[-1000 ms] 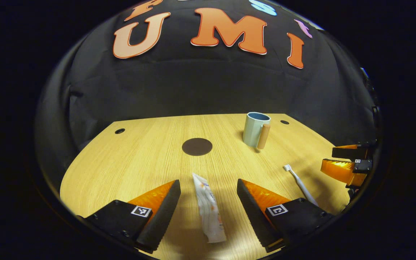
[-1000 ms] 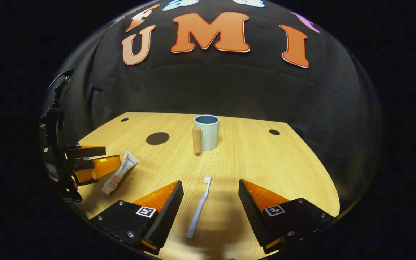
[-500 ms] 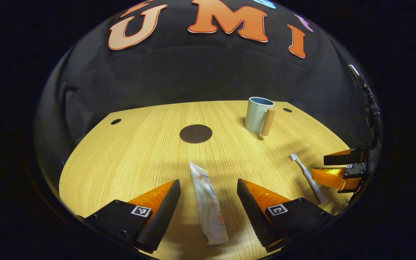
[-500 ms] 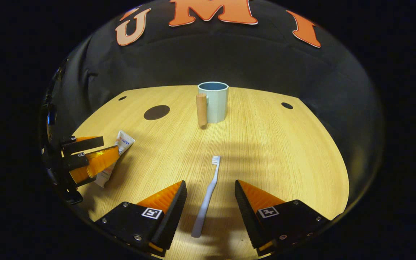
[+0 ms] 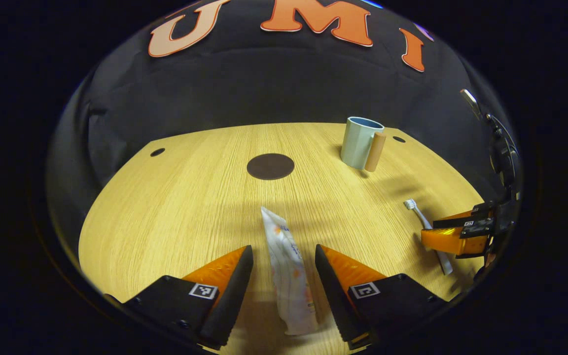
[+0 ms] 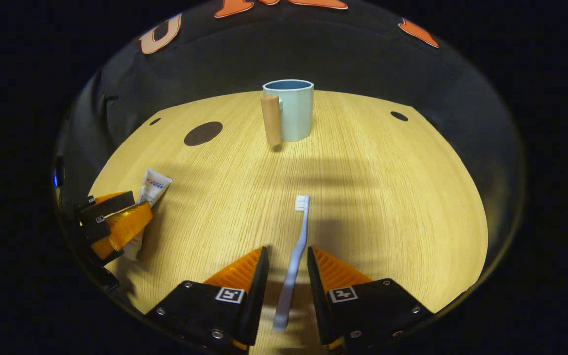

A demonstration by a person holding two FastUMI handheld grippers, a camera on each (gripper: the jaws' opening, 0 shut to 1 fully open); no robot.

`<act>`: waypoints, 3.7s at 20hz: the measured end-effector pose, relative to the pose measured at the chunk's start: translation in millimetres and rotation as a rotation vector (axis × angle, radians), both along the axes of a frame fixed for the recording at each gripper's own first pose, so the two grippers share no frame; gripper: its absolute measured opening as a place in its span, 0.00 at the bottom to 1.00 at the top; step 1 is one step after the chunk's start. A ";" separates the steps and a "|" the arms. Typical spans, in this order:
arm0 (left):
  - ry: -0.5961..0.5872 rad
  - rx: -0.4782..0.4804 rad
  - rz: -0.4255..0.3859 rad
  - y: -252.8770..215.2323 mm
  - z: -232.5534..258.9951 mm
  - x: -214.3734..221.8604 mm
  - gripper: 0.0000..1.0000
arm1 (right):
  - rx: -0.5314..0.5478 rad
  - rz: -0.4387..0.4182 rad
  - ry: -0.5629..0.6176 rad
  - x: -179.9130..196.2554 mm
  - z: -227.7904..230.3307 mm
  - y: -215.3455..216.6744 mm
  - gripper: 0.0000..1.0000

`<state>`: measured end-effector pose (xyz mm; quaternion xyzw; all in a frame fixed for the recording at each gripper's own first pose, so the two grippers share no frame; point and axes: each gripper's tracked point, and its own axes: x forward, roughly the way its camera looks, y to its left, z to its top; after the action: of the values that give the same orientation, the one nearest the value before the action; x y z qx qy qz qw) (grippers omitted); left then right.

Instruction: Put the toothbrush and toothpaste on the desktop into the cup, then pick up the cup and place it on the coaster on the desktop.

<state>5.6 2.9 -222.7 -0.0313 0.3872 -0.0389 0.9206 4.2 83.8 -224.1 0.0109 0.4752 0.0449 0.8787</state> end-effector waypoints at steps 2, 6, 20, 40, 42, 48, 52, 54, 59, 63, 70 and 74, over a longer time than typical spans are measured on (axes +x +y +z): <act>0.022 -0.013 -0.001 -3.7 -6.1 -0.5 0.71 | -0.020 -0.044 0.023 1.0 -0.5 -6.8 0.35; 0.045 -0.010 0.007 -5.0 -16.2 0.6 0.45 | 0.002 -0.069 0.031 6.2 -1.4 -7.3 0.13; -0.064 -0.060 0.051 -2.2 7.7 6.3 0.20 | 0.200 -0.039 -0.113 31.2 29.8 6.7 0.06; -0.219 -0.056 0.098 12.7 60.3 9.3 0.19 | 0.177 0.088 -0.783 135.2 184.1 5.5 0.05; -0.230 -0.056 0.103 13.8 62.7 9.2 0.19 | 0.180 0.084 -0.841 145.1 197.4 4.5 0.05; -0.270 -0.047 0.112 18.0 73.6 10.0 0.19 | 0.205 0.083 -1.021 173.1 227.0 6.9 0.06; -0.273 -0.035 0.121 24.4 74.8 8.7 0.19 | 0.244 0.041 -1.111 191.9 240.2 4.7 0.06; -0.283 -0.036 0.125 26.0 78.0 10.5 0.19 | 0.264 0.029 -1.119 202.9 239.1 3.8 0.06; -0.328 -0.041 0.127 28.5 88.3 8.7 0.21 | 0.338 0.006 -1.150 227.3 233.5 6.0 0.06; -0.354 -0.030 0.123 31.2 94.7 11.9 0.19 | 0.330 0.006 -1.153 239.0 222.1 8.9 0.06; -0.387 -0.019 0.132 35.2 103.5 20.4 0.19 | 0.257 0.011 -1.113 261.5 188.3 4.3 0.06; -0.401 -0.024 0.135 34.9 107.0 19.9 0.19 | 0.252 -0.006 -1.050 272.0 158.3 2.5 0.06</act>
<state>25.6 37.8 -115.7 -0.0596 0.1926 0.0129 0.9794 276.1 86.3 -65.8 0.0939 -0.0369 0.0984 0.9900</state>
